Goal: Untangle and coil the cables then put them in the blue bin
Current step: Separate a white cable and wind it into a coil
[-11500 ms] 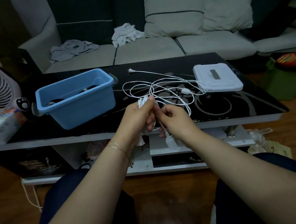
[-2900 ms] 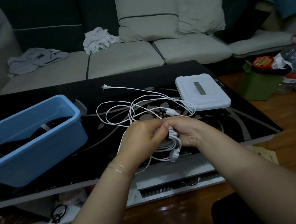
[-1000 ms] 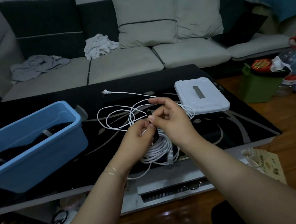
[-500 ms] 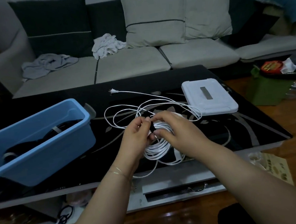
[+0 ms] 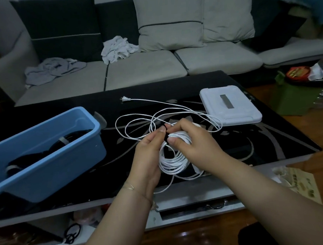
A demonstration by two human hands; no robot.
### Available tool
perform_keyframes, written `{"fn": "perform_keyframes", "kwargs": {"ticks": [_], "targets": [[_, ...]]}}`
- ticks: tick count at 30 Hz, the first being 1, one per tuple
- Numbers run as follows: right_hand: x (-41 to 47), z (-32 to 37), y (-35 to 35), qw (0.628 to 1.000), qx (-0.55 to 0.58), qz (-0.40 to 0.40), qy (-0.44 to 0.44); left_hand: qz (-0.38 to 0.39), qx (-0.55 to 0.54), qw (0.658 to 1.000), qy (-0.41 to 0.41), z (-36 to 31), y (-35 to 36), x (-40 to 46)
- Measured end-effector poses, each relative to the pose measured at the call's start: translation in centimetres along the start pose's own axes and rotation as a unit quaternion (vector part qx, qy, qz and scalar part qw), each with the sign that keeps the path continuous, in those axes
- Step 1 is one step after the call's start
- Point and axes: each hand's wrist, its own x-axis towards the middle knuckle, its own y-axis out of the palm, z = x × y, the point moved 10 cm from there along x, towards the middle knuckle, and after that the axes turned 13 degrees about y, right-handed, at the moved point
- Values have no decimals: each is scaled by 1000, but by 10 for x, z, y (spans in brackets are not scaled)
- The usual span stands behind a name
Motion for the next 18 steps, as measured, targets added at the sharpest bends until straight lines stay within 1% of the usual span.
{"fn": "perform_keyframes", "kwargs": {"ticks": [3,5,12,18], "targets": [[2,-3,1,997,73,2,24,23,-60,998,-23,3,8,-2],[2,-2,1,995,96,2,28,34,-75,996,-25,3,12,-2],[0,2,-2,988,150,-10,24,49,-89,995,-18,-1,15,-2],[-1,-1,-2,982,180,-22,45,54,-59,997,-1,-4,13,-2]]}}
